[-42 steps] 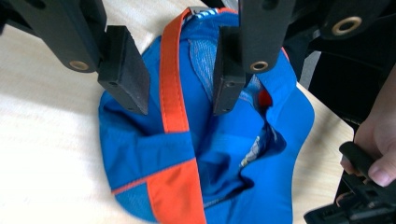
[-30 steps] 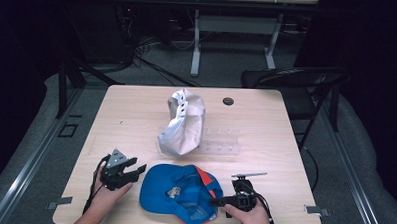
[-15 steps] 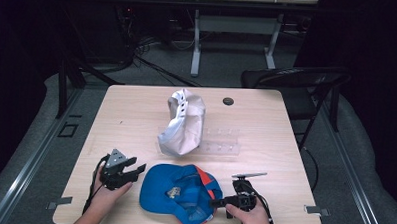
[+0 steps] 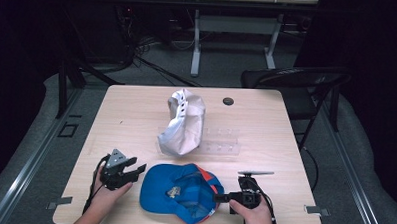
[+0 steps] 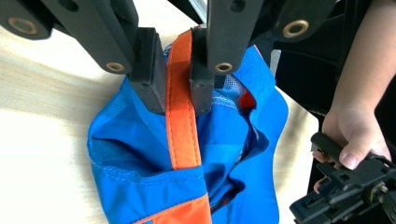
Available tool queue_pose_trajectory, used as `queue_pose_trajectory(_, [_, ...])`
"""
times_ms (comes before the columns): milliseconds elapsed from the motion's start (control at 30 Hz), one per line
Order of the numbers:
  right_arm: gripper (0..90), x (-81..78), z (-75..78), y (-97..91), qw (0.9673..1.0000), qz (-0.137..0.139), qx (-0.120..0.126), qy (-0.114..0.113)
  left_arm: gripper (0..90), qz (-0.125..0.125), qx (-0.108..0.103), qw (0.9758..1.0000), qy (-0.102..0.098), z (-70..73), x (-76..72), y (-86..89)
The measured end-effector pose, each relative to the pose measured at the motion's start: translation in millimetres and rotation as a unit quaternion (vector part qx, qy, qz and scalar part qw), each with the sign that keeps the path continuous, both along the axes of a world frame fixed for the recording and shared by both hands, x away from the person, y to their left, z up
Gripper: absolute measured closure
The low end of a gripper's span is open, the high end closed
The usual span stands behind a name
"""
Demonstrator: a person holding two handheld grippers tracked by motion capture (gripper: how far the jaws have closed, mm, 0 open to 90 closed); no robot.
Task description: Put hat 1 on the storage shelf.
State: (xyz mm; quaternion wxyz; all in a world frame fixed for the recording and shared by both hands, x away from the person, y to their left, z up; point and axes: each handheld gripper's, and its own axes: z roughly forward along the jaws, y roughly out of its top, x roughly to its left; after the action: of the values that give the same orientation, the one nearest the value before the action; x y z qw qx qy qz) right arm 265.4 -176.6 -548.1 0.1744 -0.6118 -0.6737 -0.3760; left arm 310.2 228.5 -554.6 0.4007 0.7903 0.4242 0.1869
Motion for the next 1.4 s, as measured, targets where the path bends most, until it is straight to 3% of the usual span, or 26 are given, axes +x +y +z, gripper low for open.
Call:
queue_pose_trajectory(67, [78.1,0.1,-0.5,0.2,0.9998,-0.01,0.014,-0.003,52.1,0.0,0.0,1.0,0.0,-0.3,0.2,-0.1])
queue_pose_trajectory(233, [78.2,1.4,2.4,-3.8,0.9999,-0.007,0.013,-0.002,52.2,0.001,-0.001,1.0,0.001,-0.3,0.0,-1.1])
queue_pose_trajectory(267, [78.2,1.4,2.2,-2.9,0.9997,-0.018,0.017,-0.006,52.2,0.0,0.0,1.0,0.003,0.0,-0.1,-1.0])
queue_pose_trajectory(300, [78.2,2.5,4.6,-5.9,0.9999,-0.01,-0.003,-0.007,52.2,0.0,0.0,1.0,0.0,-0.3,-0.1,-1.1])
queue_pose_trajectory(367, [78.2,3.4,5.4,-6.0,0.9995,-0.023,0.021,-0.008,52.2,0.0,0.0,1.0,0.0,-0.3,-0.2,-1.0])
queue_pose_trajectory(567, [78.2,8.1,13.5,-11.9,0.9992,-0.031,0.021,-0.01,52.2,-0.001,0.0,1.0,0.0,-0.3,0.2,-0.3])
queue_pose_trajectory(800, [78.2,14.6,25.3,-16.4,0.9994,-0.029,0.005,-0.015,52.2,-0.002,0.001,1.0,0.003,-0.2,0.6,-0.2])
queue_pose_trajectory(933, [78.3,18.8,35.0,-24.4,0.9993,-0.022,-0.028,-0.014,52.2,-0.003,0.001,1.0,0.002,-0.2,0.7,-0.2])
queue_pose_trajectory(1000, [78.3,20.2,36.9,-25.3,0.9993,-0.029,-0.017,-0.014,52.2,-0.002,0.0,1.0,0.0,-0.4,0.7,-0.2])
queue_pose_trajectory(1400, [78.3,25.9,50.4,-34.4,0.9985,-0.031,-0.042,-0.015,52.3,-0.001,0.0,1.0,0.002,-0.7,1.2,0.2])
